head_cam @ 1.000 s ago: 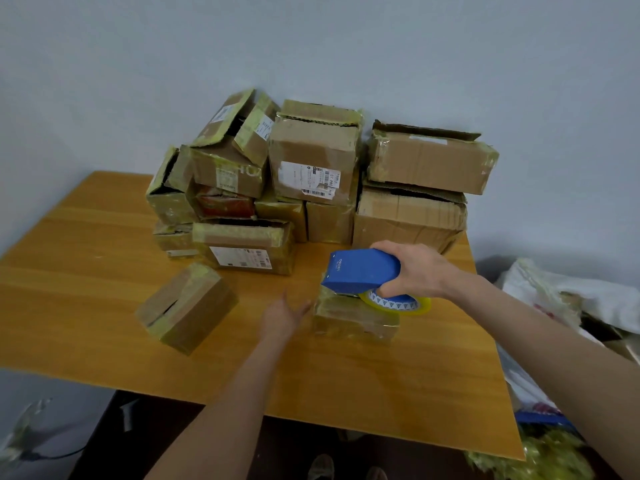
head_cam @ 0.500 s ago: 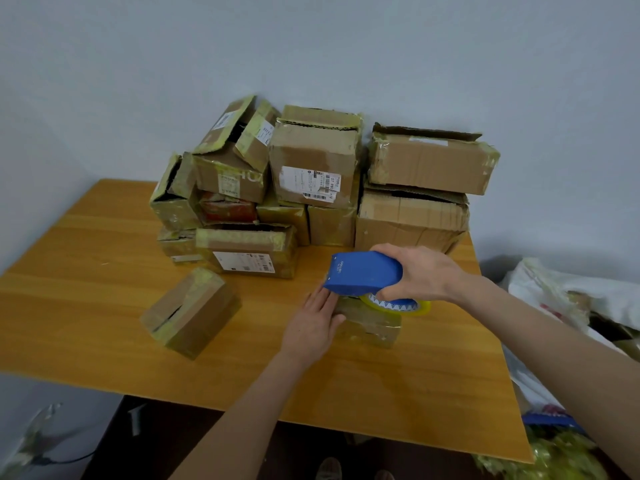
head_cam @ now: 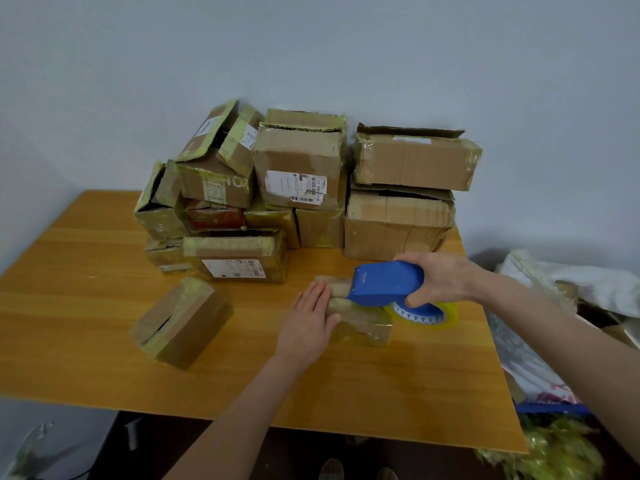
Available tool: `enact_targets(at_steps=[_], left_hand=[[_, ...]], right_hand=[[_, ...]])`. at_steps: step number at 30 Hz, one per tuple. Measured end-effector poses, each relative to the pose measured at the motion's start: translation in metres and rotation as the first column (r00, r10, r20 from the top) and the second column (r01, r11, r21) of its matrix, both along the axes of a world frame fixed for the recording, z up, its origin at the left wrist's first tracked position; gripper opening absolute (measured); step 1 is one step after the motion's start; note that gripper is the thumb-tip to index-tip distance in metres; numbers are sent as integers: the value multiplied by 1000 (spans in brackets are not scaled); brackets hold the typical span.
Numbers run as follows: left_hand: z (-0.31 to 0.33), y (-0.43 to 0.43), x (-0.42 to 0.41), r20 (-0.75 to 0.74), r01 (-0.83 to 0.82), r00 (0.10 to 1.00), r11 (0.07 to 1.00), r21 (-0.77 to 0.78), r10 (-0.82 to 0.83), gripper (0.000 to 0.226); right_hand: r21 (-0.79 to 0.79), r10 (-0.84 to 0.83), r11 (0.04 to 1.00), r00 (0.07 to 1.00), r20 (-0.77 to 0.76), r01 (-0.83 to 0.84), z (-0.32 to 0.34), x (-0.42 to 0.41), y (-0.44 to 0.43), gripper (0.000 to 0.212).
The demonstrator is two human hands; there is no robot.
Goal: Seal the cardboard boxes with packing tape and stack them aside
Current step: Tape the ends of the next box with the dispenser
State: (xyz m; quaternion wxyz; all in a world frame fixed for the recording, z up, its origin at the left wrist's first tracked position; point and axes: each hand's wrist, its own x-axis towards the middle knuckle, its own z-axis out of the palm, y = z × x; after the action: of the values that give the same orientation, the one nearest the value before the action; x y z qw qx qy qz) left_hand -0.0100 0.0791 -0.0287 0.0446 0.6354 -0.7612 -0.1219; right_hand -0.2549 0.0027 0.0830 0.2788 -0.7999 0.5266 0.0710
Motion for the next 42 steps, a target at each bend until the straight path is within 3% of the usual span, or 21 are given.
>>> enact_targets(at_steps=[3, 6, 11, 13, 16, 21, 26, 33, 42], left_hand=[[3, -3, -4, 66, -1, 998, 999, -45, 4, 69], [2, -7, 1, 182, 114, 978, 992, -53, -103, 75], [4, -16, 18, 266, 220, 939, 975, 22, -218, 84], [6, -18, 22, 261, 213, 942, 977, 17, -210, 86], [8, -15, 13, 216, 181, 961, 983, -8, -175, 68], [-3, -11, -5, 4, 83, 997, 995, -54, -83, 54], [-12, -10, 0, 31, 116, 993, 991, -65, -114, 57], [-10, -14, 2, 67, 109, 992, 992, -61, -105, 87], [2, -14, 2, 211, 188, 959, 982, 17, -187, 100]], right_hand=[[-8, -8, 1000, 1000, 13, 8, -4, 2, -1, 55], [-13, -30, 999, 999, 26, 30, -6, 2, 1, 56], [6, -37, 999, 996, 82, 37, 0, 11, 2, 65], [-3, -23, 1000, 997, 79, 24, 1, 16, 3, 68], [-9, 1, 1000, 999, 44, 0, 1, 15, 4, 80], [-49, 7, 999, 1000, 5, -7, -6, 11, 11, 68], [-72, -9, 997, 1000, 23, 10, -7, 5, 14, 68], [5, -88, 996, 995, 56, 88, -1, -29, 14, 57], [-46, -37, 999, 987, -154, 30, -25, -20, 27, 68]])
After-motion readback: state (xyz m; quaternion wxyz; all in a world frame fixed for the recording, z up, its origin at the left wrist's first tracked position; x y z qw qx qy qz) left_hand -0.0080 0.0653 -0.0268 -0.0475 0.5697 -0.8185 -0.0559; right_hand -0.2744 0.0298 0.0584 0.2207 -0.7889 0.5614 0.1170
